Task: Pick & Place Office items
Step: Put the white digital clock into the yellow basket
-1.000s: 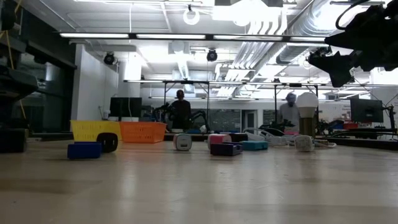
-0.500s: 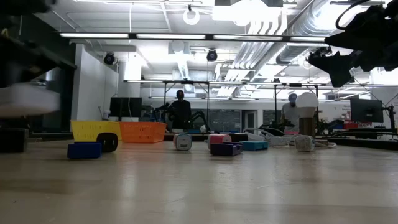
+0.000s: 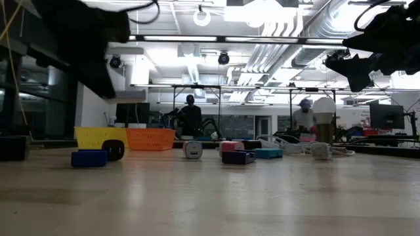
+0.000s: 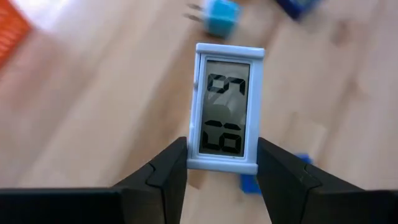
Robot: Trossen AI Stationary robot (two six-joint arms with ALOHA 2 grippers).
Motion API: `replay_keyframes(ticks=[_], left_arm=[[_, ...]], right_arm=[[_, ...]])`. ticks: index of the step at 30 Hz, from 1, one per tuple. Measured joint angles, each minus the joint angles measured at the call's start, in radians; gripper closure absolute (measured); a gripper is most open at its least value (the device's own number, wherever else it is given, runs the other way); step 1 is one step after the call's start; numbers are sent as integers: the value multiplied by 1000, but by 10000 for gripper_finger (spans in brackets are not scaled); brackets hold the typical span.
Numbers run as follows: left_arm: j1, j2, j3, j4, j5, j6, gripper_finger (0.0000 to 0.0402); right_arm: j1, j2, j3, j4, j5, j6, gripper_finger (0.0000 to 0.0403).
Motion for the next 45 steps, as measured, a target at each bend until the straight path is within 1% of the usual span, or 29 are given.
replay_keyframes(ticks=[11,15,22,27,32,37,40,42,45], left_arm=[[291,-16,0,-39,1,2,243],[390,-66,0,-92,3,2,243],[565,-167,0,-208,8,-48,243],[709,-189,0,-235,16,-47,243],[874,-165,0,-233,42,-11,243],[1024,-105,0,-233,64,0,243],[1082,-52,0,-204,64,0,243],[1109,-15,0,-156,68,14,243],[1138,36,0,-69,99,48,243]], right_arm=[[0,0,0,0,0,0,144],[0,0,0,0,0,0,144],[0,0,0,0,0,0,144],[0,0,0,0,0,0,144],[0,0,0,0,0,0,144],[0,0,0,0,0,0,144],[0,0,0,0,0,0,144],[0,0,0,0,0,0,144],[0,0,0,0,0,0,144]])
